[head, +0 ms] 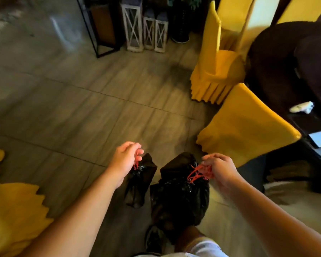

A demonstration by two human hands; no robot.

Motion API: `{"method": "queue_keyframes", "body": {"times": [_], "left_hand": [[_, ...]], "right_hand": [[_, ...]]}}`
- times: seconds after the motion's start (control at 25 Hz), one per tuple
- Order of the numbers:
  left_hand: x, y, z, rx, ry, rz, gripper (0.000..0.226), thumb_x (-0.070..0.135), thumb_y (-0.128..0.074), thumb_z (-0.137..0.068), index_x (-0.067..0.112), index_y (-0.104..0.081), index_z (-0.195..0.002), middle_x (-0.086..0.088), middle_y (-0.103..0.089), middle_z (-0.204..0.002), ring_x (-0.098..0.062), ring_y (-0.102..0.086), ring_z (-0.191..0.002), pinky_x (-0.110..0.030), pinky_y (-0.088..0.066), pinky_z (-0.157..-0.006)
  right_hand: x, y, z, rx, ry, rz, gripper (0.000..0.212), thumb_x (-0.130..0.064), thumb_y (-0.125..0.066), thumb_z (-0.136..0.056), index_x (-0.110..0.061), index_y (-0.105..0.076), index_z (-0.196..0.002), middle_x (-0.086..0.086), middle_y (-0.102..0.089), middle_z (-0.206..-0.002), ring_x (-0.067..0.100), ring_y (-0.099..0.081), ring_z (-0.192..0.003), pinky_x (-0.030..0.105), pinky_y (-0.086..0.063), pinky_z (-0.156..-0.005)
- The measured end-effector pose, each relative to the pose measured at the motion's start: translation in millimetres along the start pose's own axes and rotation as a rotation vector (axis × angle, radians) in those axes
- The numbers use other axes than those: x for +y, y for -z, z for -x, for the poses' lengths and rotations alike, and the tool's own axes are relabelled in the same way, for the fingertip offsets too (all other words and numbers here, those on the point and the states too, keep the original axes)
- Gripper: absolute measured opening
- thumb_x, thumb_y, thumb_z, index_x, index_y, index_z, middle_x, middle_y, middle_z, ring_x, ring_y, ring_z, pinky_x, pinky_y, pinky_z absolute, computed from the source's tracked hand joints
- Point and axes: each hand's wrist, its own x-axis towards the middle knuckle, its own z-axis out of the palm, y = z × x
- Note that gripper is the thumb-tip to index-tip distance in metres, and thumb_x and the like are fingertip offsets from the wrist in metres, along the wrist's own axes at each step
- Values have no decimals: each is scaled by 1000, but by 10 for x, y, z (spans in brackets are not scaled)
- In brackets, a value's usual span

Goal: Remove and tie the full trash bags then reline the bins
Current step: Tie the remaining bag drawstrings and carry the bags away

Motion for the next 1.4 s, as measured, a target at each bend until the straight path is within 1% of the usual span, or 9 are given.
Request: {"method": "queue_keyframes", "body": {"times": [0.12,0.28,0.52,0.68,0.8,0.92,1.04,1.2,1.4], "left_hand": [[153,265,-355,114,21,10,19,25,-58,-103,17,-74,-96,-9,-80,-97,-13,-67,-70,-33,-50,-74],[404,504,-1057,269,55,58,35,41,-52,-107,18,-76,-99,-3,-81,-92,-11,-72,-69,-32,-52,-72],[991,836,-1978,537,57,132,49,48,-46,-108,12,-76,-92,-9,-80,-86,-32,-75,-89,-49,-57,-90],[1457,1215,-2382,649,35,247,46,42,-49,-109,5,-73,-95,-17,-77,-87,-27,-71,-76,-35,-56,-72],[1690,1567,-2650,686,37,369,34,23,-52,-109,-2,-69,-94,-19,-70,-82,-22,-64,-69,-28,-53,-64],[1882,1990,-3022,690,52,468,24,1,-50,-105,-2,-66,-88,-22,-63,-82,-24,-58,-65,-30,-48,-64],[2049,2415,-3467,669,65,553,33,12,-46,-110,-8,-65,-93,-26,-61,-84,-28,-56,-63,-33,-49,-61],[2357,3141,-4067,599,116,596,47,28,-40,-113,-8,-66,-99,-24,-62,-86,-27,-56,-62,-21,-51,-47],[2788,4083,-4622,573,129,566,42,30,-42,-113,-4,-67,-115,-28,-67,-109,-34,-63,-83,-30,-57,-67]], "right_hand": [[-344,-449,-446,-76,-12,-9,15,-3,-70,-65,-12,-77,-75,15,-72,-75,36,-73,-71,40,-58,-67],[-818,-1104,-1180,-179,-44,20,12,-3,-70,-71,-11,-78,-75,18,-71,-76,35,-73,-71,36,-58,-61],[-1627,-2047,-2124,-403,-99,184,11,-11,-71,-80,-16,-80,-78,17,-77,-80,31,-77,-73,33,-60,-65],[-2258,-2780,-2574,-458,-86,263,18,-2,-69,-85,-12,-79,-74,17,-75,-76,30,-75,-67,33,-59,-63],[-2631,-3395,-2837,-484,-59,312,20,2,-68,-89,-8,-79,-75,16,-76,-77,28,-74,-65,31,-59,-58],[-2956,-4103,-3099,-464,4,348,14,7,-68,-87,-2,-77,-80,16,-75,-75,29,-74,-62,31,-58,-57],[-3227,-4761,-3309,-433,38,385,12,8,-66,-88,1,-75,-85,16,-72,-70,28,-72,-59,29,-56,-52],[-3594,-5715,-3521,-365,45,467,11,6,-66,-92,1,-75,-94,19,-74,-76,29,-70,-61,30,-52,-59],[-4053,-6910,-3637,-409,75,475,5,4,-69,-92,0,-73,-92,17,-74,-71,21,-70,-51,23,-53,-45]]}}
